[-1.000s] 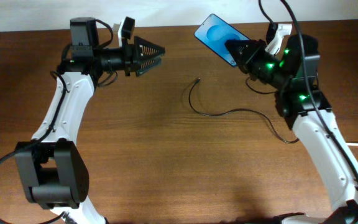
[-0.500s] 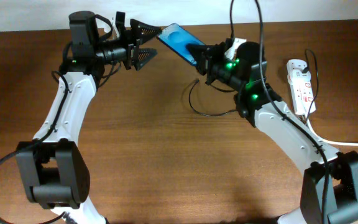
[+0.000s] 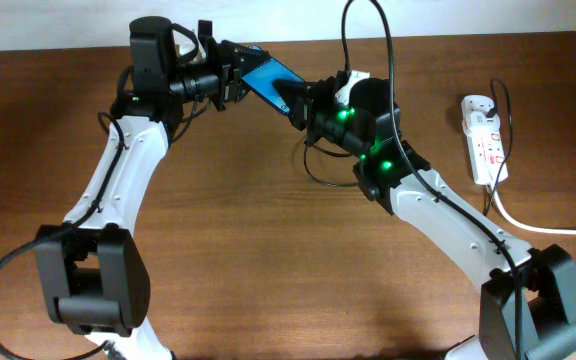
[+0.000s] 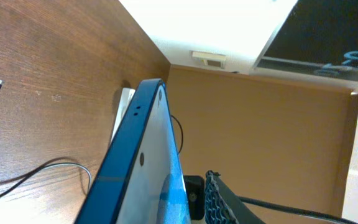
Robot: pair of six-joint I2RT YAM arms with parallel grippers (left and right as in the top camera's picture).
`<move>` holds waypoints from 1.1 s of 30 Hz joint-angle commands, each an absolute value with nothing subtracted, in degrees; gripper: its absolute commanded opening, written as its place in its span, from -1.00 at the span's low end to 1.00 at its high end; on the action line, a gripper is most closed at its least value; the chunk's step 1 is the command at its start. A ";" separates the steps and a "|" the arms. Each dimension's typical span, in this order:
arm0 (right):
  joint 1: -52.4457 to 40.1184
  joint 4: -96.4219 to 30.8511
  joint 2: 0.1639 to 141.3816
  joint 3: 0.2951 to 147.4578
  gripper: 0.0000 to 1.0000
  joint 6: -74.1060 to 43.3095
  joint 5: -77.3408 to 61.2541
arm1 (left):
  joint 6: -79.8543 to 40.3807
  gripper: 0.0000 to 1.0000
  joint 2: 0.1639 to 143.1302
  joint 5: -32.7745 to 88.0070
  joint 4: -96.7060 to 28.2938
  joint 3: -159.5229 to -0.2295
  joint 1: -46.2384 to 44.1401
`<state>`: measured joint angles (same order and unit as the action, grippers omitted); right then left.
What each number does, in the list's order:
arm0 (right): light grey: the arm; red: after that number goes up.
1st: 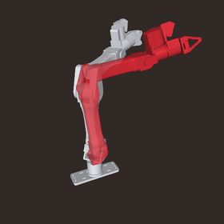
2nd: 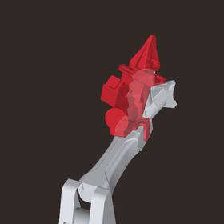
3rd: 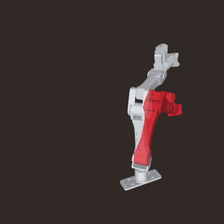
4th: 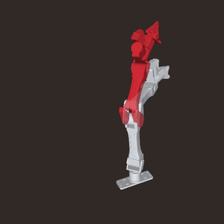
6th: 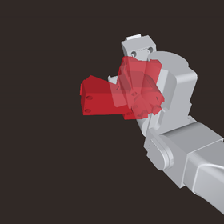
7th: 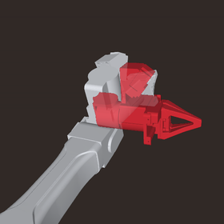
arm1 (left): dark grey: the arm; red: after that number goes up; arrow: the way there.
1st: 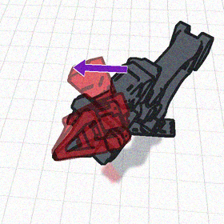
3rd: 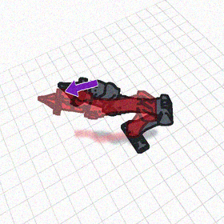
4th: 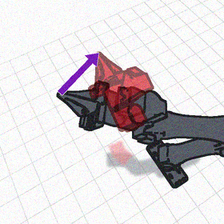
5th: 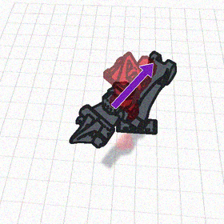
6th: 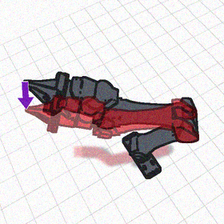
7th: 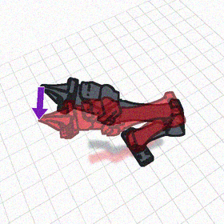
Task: Plug charger to phone and switch on socket
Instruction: 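Open the right gripper and hold the phone upright with the left, then grasp the black cable's connector end with the right gripper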
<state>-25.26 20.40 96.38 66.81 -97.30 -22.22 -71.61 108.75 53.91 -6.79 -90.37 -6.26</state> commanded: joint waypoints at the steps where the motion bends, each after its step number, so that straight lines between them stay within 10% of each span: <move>1: -26.63 18.68 96.01 67.51 -0.92 -99.13 -22.37 | -74.24 -0.46 107.20 52.51 -1.45 -90.83 -6.26; 6: -27.38 18.68 96.01 67.51 -0.92 -99.55 -22.22 | -74.22 -1.00 107.20 52.45 -1.08 -90.83 -6.50; 11: -27.31 18.65 96.01 67.51 -0.92 -97.32 -21.74 | -72.16 -1.00 107.20 52.69 -1.10 -90.83 -6.50; 14: -26.09 18.68 96.01 67.51 -0.10 -96.27 -21.63 | -70.65 -1.00 107.20 53.12 -2.57 -90.83 -6.50; 22: -13.15 18.85 95.88 67.51 0.97 -87.29 -31.88 | -69.43 -1.00 107.20 54.43 -2.61 -90.83 -6.07; 29: 2.59 8.78 95.88 67.75 0.96 -58.22 -54.87 | -55.86 -1.00 107.20 66.98 -2.61 -90.83 -3.86; 33: 0.49 -24.91 95.88 77.19 0.96 -33.04 -43.40 | -40.21 -1.00 107.20 74.81 -16.38 -90.83 1.23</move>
<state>2.20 -15.07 96.29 70.89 -47.92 -51.40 -50.39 108.75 69.87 -9.63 -90.37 -1.76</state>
